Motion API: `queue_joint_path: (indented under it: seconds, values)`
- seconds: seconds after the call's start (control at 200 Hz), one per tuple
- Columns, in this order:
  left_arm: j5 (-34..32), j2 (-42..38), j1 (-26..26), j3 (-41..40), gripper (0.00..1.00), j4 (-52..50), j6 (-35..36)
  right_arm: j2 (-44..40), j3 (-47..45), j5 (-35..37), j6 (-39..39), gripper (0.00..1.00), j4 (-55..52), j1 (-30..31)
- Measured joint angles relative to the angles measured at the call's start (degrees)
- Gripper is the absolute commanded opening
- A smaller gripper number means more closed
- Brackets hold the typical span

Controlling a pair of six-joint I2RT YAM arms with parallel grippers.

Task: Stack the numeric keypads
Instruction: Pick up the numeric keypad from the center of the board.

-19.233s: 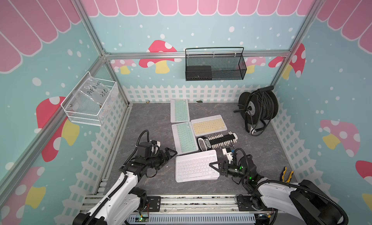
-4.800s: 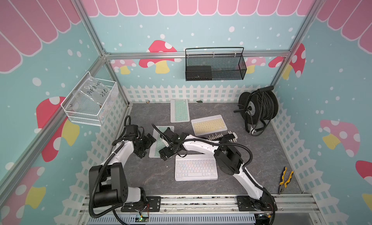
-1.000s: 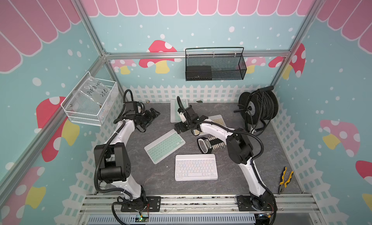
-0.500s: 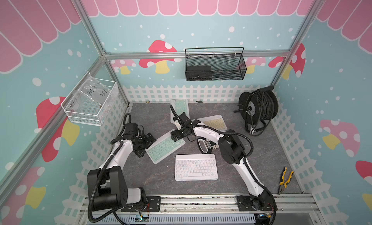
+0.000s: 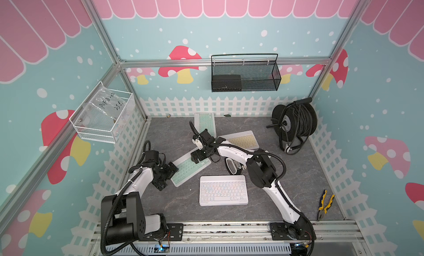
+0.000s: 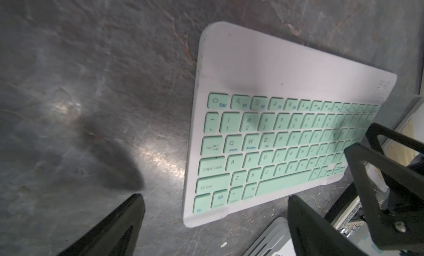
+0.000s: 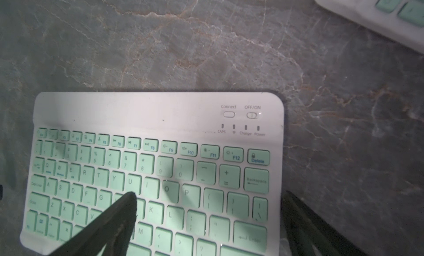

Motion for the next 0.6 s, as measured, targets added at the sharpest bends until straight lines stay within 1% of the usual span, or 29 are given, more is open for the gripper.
queue_joint_path:
  seconds: [0.145,0.34,0.595]
  values:
    - [-0.04,0.63,-0.17,-0.90,1.00,1.95,-0.52,-0.02,0.07,0.13,-0.74,0.99,-0.87,0.39]
    - [-0.24,2.10,-2.25,-1.07,1.00,4.90,-1.66,-0.31,-0.50,-0.61,-1.79,1.00,-1.16,1.46]
    - [-0.70,6.03,-4.11,1.64,0.99,5.07,-2.32,-0.68,-1.62,0.00,-2.86,1.00,-0.11,1.09]
